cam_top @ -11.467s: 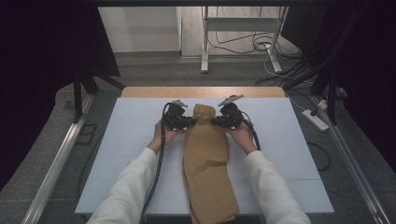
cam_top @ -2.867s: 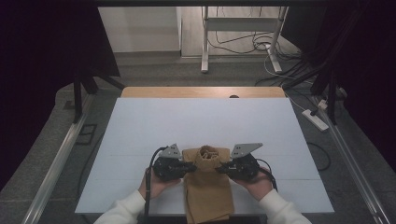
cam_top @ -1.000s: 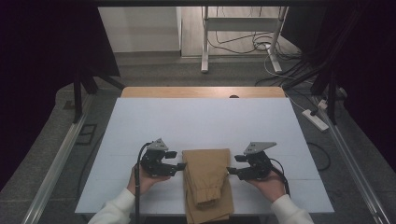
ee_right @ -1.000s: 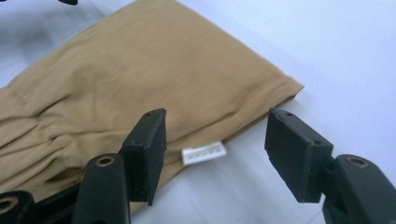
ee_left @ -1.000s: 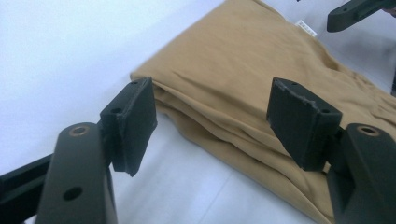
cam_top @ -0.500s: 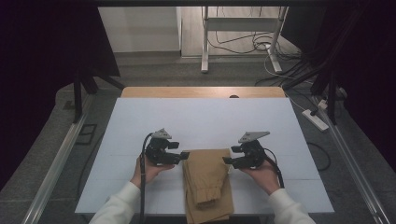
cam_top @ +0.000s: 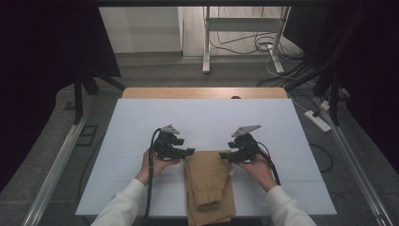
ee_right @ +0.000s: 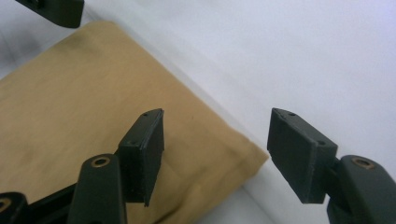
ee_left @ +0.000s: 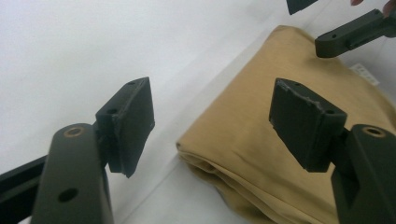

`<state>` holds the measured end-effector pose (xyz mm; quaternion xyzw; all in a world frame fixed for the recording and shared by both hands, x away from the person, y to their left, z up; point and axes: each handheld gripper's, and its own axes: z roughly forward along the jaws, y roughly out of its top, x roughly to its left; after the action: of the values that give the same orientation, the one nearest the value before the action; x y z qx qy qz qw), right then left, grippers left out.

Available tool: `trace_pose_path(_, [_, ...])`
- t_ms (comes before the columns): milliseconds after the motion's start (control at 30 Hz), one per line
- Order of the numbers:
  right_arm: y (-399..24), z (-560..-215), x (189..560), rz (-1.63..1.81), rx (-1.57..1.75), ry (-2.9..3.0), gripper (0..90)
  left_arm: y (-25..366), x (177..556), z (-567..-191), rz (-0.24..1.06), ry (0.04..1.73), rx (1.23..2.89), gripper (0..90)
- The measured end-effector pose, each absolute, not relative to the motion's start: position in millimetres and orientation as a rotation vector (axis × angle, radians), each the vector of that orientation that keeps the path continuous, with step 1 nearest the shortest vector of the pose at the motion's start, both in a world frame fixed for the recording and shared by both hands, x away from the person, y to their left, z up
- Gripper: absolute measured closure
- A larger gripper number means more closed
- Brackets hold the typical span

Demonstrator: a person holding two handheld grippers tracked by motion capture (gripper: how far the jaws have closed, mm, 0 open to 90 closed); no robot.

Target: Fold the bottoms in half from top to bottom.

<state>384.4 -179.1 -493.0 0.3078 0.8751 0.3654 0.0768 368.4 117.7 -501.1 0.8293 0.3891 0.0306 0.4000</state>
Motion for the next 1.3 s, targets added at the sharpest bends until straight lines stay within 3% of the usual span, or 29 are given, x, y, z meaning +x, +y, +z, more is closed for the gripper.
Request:
trace_pose_path(500, [-167.9,-502.0,407.9,1.066,0.981,2.632,36.4,119.9,379.1,-512.5,0.043,1.016,2.153,30.2])
trace_pose_path(1033, [-170.6,-515.0,407.8,0.992,1.031,2.752,31.2,119.4,375.6,-530.3,-0.056,1.025,2.201,30.1])
trace_pose_path(1300, [-166.9,-513.8,397.1,0.936,0.959,2.781,35.5,115.6,367.4,-530.7,-0.05,1.003,2.21,34.9])
